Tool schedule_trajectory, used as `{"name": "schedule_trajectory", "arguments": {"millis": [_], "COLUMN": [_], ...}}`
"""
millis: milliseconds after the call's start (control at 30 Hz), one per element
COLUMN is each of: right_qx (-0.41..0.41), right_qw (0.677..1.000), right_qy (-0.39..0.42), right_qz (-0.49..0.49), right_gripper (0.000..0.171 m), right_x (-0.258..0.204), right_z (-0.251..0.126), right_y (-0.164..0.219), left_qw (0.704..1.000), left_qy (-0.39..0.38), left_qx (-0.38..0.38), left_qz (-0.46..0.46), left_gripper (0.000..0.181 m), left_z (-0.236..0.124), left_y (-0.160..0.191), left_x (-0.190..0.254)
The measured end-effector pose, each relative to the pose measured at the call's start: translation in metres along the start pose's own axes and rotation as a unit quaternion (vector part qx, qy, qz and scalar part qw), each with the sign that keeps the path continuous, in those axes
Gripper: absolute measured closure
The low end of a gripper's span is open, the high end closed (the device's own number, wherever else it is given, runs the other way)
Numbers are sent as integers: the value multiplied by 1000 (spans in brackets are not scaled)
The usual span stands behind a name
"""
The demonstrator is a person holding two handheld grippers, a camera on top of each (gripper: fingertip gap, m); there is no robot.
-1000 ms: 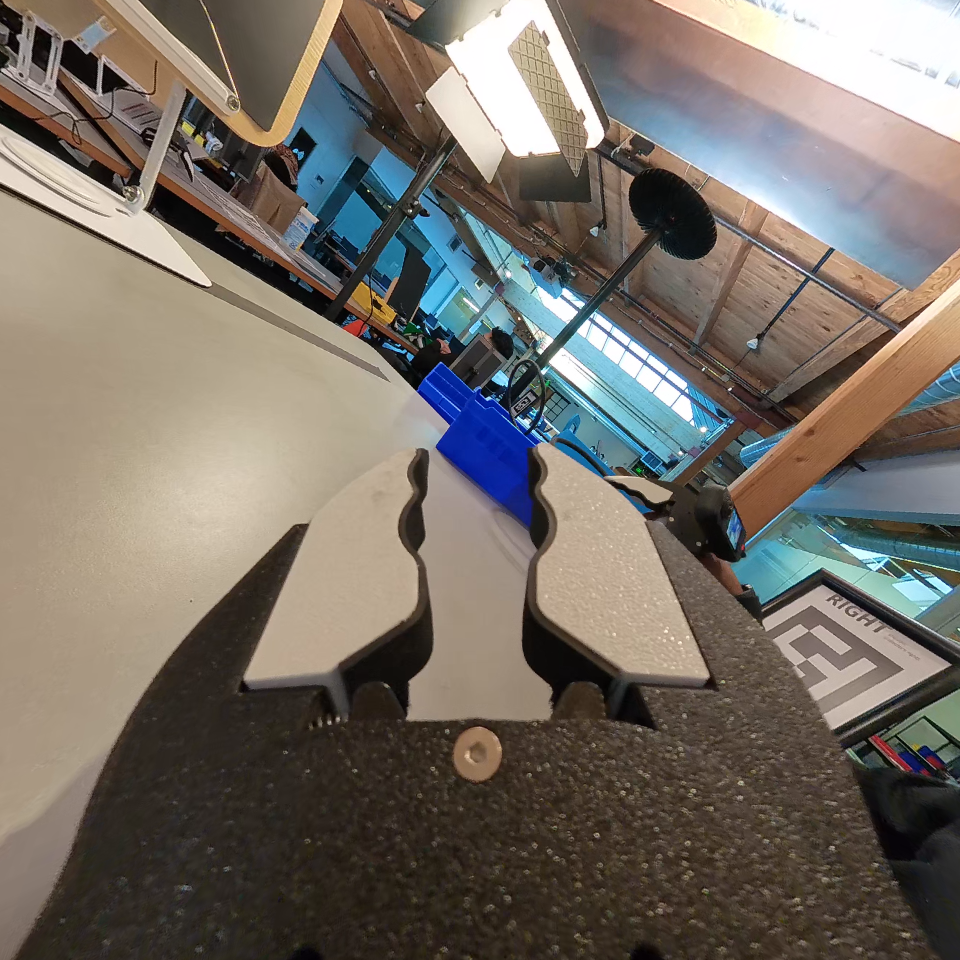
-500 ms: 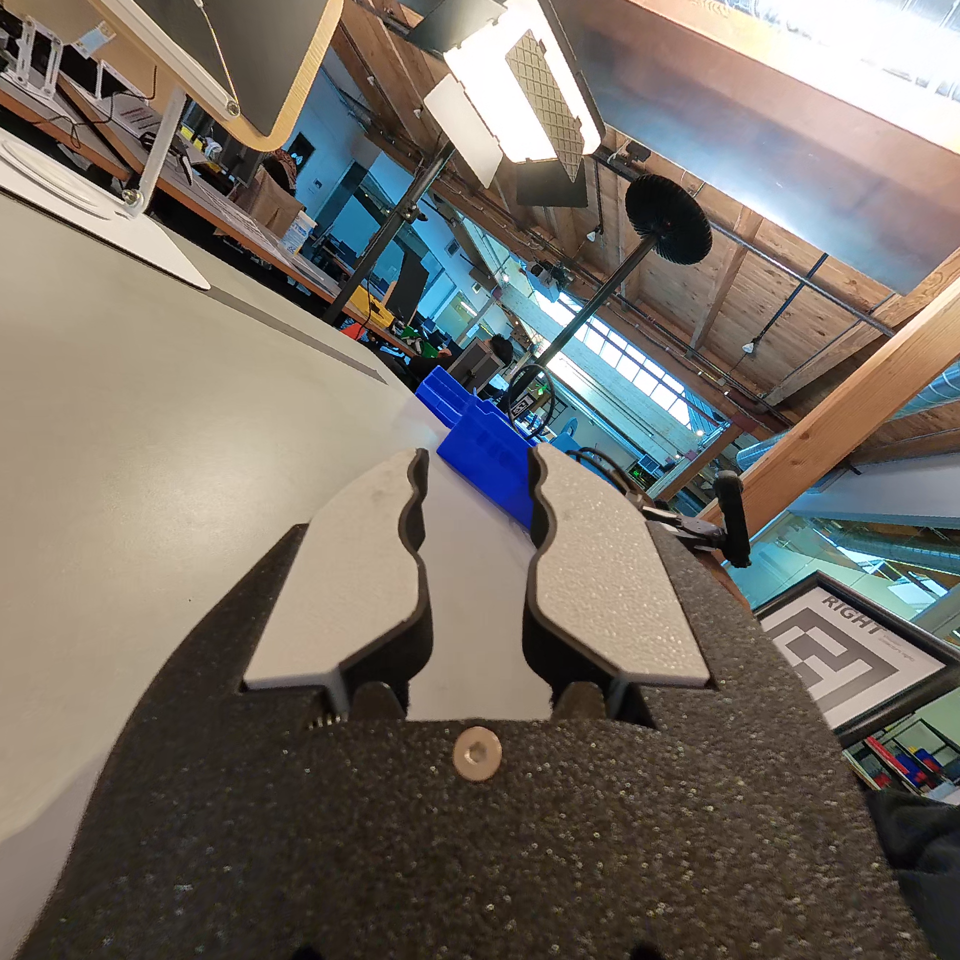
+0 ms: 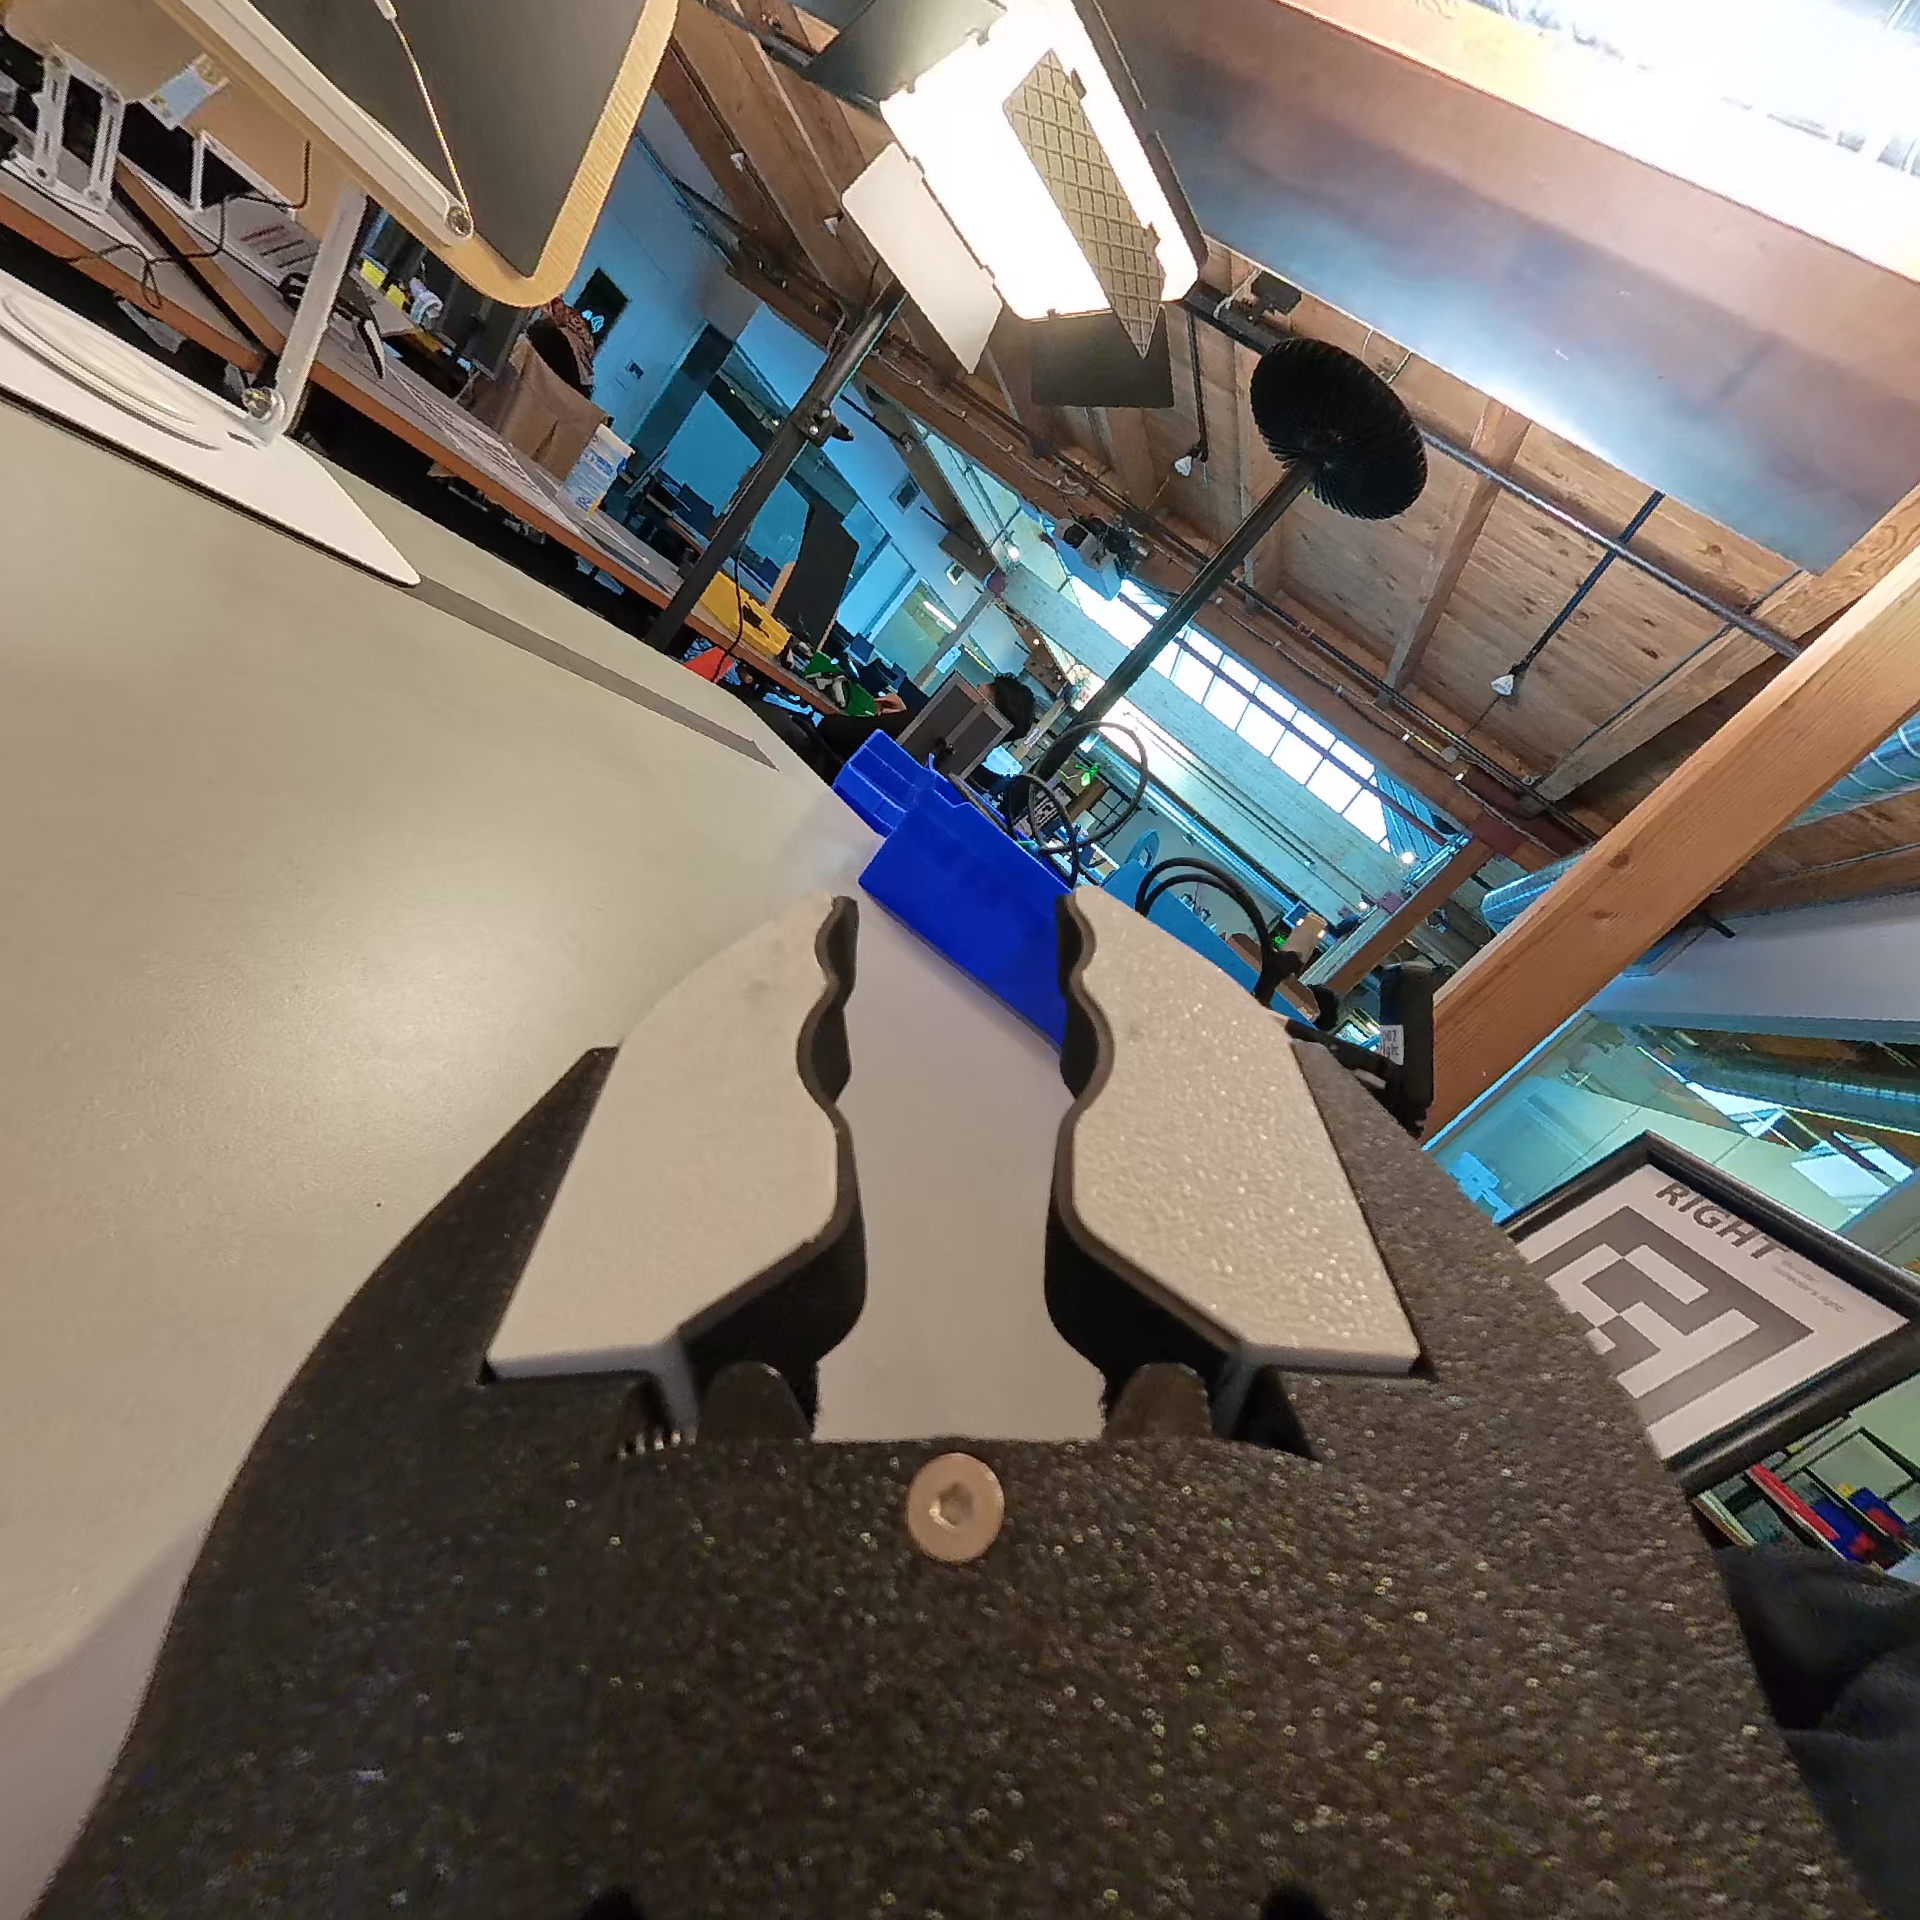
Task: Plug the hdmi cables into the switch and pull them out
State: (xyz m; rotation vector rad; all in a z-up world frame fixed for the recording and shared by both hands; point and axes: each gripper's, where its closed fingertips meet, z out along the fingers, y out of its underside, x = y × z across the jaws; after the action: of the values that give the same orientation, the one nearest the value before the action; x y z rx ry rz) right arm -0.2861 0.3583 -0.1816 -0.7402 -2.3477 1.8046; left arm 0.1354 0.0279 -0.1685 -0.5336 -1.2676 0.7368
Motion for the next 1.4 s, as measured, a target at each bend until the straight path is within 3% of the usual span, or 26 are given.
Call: {"name": "schedule_trajectory", "arguments": {"millis": [200, 400, 667, 833, 1067, 1300, 1400], "right_qx": [-69, -15, -35, -29, -9, -4, -8], "right_qw": [988, 946, 940, 937, 936, 930, 928], "right_qy": [71, 148, 114, 118, 108, 67, 33], "right_qz": [-123, -289, -320, -328, -336, -362, -372], "right_gripper": [109, 121, 132, 138, 158, 161, 161], "right_x": [5, 3, -9, -13, -19, -43, -65], "right_z": [22, 28, 54, 67, 79, 87, 89], "right_y": [23, 14, 17, 12, 4, 6, 11], "left_qw": [1000, 1000, 1000, 994, 950, 832, 849], "left_qy": [2, 6, -3, -82, -237, -451, -442], "left_qx": [3, 0, -8, -40, -27, 40, -10], "left_qz": [-1, -1, 8, 64, 204, 321, 290], "left_gripper": [144, 144, 144, 144, 142, 136, 130], "left_z": [-1, -1, -11, -41, -115, -199, -191], "left_y": [-1, 0, 2, -7, -69, -160, -159], "left_x": [0, 2, 6, -10, -25, -60, -93]}}
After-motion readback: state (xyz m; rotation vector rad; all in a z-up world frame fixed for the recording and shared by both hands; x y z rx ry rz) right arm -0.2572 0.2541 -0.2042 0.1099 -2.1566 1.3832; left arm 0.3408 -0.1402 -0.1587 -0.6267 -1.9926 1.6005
